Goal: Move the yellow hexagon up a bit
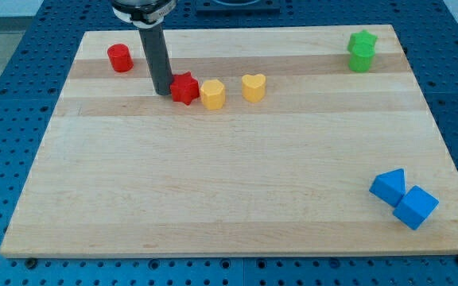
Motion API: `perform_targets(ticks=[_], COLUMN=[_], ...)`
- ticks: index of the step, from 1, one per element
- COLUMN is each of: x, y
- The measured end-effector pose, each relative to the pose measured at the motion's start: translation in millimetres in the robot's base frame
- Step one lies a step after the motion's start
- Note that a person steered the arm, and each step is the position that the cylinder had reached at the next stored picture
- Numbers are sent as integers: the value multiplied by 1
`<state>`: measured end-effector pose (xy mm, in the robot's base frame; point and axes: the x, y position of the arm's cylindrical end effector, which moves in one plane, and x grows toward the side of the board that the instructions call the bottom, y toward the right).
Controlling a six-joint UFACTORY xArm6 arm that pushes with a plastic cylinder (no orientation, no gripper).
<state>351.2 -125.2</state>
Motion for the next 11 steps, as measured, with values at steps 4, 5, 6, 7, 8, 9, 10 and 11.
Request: perform_targets(ticks=[4, 5, 6, 7, 8, 9, 10, 11], x=[67, 68, 68, 68, 68, 68, 44, 44], y=[84, 126, 131, 109, 99, 99, 99, 99])
